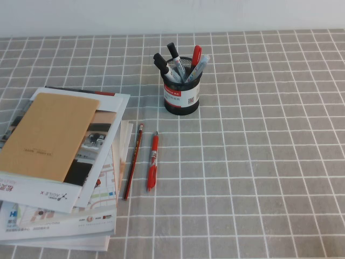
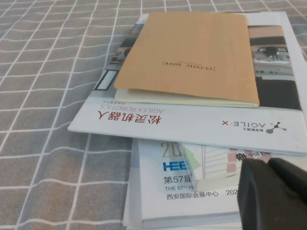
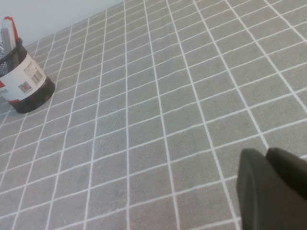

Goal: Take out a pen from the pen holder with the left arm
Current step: 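Take a marker out of the pen holder and lay it on the table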

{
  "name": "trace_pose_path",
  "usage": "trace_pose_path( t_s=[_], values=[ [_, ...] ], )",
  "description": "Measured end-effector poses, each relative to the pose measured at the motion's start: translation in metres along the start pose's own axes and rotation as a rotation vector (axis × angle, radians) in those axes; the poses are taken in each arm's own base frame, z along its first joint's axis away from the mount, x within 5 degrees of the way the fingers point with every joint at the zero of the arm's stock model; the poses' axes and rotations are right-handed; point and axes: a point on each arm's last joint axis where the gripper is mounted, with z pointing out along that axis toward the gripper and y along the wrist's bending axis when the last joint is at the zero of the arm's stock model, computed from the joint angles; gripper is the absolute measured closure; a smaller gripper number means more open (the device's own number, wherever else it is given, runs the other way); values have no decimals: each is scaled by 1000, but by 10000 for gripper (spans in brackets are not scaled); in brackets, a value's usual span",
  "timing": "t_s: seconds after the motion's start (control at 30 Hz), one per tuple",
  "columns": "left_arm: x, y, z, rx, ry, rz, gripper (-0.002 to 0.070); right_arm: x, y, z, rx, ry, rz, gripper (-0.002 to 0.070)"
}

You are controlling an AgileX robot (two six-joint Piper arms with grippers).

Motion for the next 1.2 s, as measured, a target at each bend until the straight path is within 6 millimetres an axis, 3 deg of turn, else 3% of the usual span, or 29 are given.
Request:
trace_pose_path(
  t_s=[0.63,0.7,0.97,1.2],
  values=[
    [-1,0,0,5,-9,-15,680,0,0,0,0,0,0,689],
    [-3,-2,0,18,-37,-58,680,0,0,0,0,0,0,689],
    [-28,0,-4,81,-306,-492,680,0,0,0,0,0,0,689],
    [-37,7,-8,45,-436,-587,680,0,0,0,0,0,0,689]
  ],
)
